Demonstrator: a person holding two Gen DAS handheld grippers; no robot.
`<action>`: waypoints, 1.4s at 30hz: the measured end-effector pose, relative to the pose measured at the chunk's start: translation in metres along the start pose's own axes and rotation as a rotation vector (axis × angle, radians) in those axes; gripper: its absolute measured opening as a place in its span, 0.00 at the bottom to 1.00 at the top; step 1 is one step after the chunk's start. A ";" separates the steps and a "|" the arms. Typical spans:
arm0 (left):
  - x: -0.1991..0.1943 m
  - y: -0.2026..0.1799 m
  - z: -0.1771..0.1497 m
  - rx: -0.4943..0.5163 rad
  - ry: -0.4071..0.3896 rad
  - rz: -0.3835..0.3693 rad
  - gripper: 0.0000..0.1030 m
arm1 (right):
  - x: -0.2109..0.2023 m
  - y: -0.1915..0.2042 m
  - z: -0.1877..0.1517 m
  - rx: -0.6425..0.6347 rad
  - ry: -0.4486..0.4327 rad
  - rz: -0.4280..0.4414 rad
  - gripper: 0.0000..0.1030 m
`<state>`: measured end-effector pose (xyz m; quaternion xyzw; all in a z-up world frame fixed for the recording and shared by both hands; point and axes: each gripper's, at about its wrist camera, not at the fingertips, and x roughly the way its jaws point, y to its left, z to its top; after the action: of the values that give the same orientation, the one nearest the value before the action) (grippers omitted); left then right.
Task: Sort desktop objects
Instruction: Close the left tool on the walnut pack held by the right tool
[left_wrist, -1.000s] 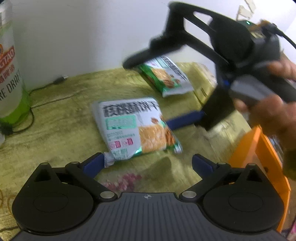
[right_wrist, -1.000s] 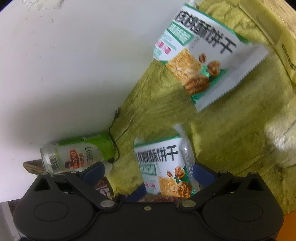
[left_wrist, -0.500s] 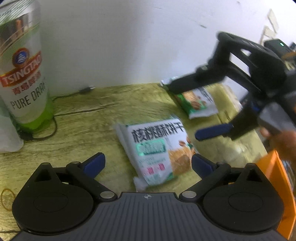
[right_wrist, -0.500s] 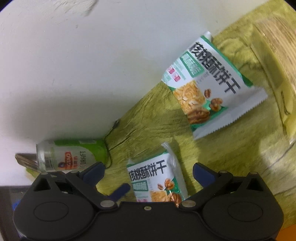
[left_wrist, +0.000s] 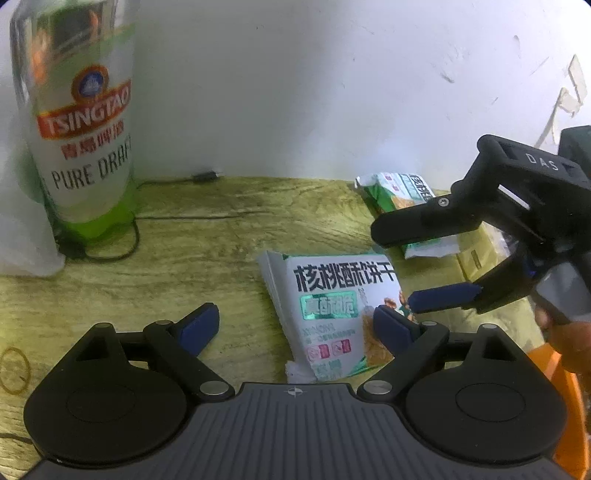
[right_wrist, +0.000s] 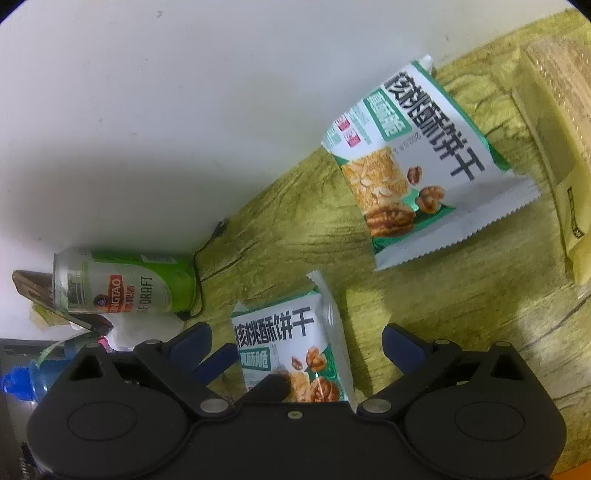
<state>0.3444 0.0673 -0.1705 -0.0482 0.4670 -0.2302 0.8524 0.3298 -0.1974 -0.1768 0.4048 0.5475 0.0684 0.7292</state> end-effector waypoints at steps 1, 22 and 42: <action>-0.001 -0.001 0.000 0.009 -0.007 0.011 0.90 | -0.002 0.000 -0.001 -0.010 -0.013 0.002 0.97; -0.007 0.002 -0.008 -0.022 -0.027 -0.038 0.65 | -0.004 0.001 0.000 -0.066 -0.023 0.003 0.87; -0.012 -0.009 -0.018 0.014 0.033 -0.102 0.58 | 0.006 -0.001 -0.004 -0.018 0.045 0.055 0.70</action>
<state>0.3213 0.0665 -0.1682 -0.0620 0.4764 -0.2774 0.8320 0.3284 -0.1923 -0.1820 0.4112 0.5519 0.1024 0.7182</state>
